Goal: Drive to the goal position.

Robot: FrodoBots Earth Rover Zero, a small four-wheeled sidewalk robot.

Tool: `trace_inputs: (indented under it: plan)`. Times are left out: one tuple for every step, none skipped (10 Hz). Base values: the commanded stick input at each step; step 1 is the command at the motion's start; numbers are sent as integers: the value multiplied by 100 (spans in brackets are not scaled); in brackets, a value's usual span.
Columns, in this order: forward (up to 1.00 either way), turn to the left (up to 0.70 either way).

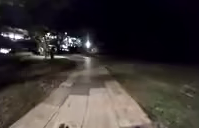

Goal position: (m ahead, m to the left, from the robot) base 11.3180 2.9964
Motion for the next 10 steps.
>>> trace_inputs:
  plan:
    - [45, 27]
    - [45, 25]
    - [45, 0]
    - [45, 0]
    - [45, 0]
    - [45, 0]
    - [45, 0]
    - [45, 0]
    - [45, 0]
    - [45, 0]
